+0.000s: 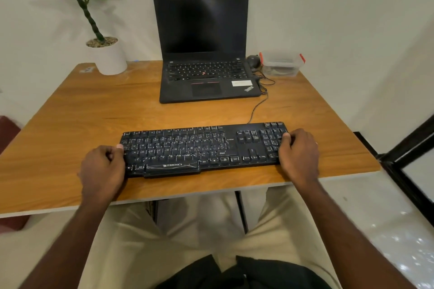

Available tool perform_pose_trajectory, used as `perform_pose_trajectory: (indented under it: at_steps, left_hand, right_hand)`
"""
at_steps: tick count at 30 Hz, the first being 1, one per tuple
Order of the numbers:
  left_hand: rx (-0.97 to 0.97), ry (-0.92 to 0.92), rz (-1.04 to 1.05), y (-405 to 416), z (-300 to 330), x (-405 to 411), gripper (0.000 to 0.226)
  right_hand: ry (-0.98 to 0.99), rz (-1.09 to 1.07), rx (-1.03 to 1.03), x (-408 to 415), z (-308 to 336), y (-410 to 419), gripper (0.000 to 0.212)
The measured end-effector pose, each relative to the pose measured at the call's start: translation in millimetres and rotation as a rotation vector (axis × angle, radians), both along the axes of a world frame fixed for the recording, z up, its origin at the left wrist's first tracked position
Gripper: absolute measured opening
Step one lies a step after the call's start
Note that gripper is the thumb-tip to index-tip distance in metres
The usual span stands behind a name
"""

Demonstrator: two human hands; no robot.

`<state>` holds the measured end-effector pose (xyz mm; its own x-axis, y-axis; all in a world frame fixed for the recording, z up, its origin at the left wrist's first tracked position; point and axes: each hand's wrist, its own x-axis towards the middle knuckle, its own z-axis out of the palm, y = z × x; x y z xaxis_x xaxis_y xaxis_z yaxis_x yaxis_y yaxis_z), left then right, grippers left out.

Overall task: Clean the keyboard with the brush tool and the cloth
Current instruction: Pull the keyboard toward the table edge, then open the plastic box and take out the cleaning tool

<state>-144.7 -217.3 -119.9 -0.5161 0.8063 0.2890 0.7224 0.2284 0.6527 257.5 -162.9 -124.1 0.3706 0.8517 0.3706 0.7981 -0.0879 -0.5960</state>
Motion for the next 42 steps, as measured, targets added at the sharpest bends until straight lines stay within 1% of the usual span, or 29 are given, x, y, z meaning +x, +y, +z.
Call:
perform_pose_trajectory:
  at_steps: [5,8,9,12,14,17,19,22,25,31,34,37,40,42]
  left_hand:
    - [0.014,-0.034,-0.015,-2,5,5,0.047]
    - [0.034,-0.088,0.001,-1,7,3,0.042]
    - [0.052,-0.080,0.009,2,8,1,0.038]
    - [0.073,0.108,-0.003,22,22,-1,0.034]
    - [0.097,0.155,-0.111,45,39,8,0.028]
    - [0.101,0.046,-0.363,84,61,43,0.022]
    - [0.078,-0.025,-0.480,109,67,67,0.022]
    - [0.029,-0.075,-0.585,149,69,97,0.025]
    - [-0.004,-0.068,-0.639,186,77,133,0.025]
    - [-0.047,-0.265,-0.623,244,83,209,0.031]
    - [-0.089,-0.301,-0.617,270,81,234,0.025]
    - [-0.121,-0.296,-0.605,295,76,253,0.023]
    - [-0.151,-0.277,-0.592,318,71,272,0.020]
    - [-0.153,-0.295,-0.580,332,67,284,0.019]
  right_hand:
    - [0.000,-0.015,0.010,-1,0,-1,0.023]
    - [0.010,-0.024,0.009,-1,0,0,0.025]
    - [0.020,-0.025,0.010,0,-1,0,0.025]
    - [0.070,-0.007,0.033,6,-2,0,0.024]
    - [0.120,-0.006,0.030,7,1,0,0.025]
    - [0.192,0.003,0.020,6,6,-1,0.023]
    - [0.252,0.003,0.012,7,9,0,0.021]
    - [0.355,-0.008,-0.022,12,18,7,0.020]
    - [0.316,0.057,-0.026,21,31,29,0.020]
    - [0.144,0.179,0.038,55,59,99,0.018]
    - [0.112,0.191,0.032,76,70,143,0.021]
    - [0.161,0.196,0.029,94,74,184,0.024]
    - [0.254,0.218,0.002,108,69,216,0.026]
    - [0.327,0.195,-0.034,116,62,236,0.028]
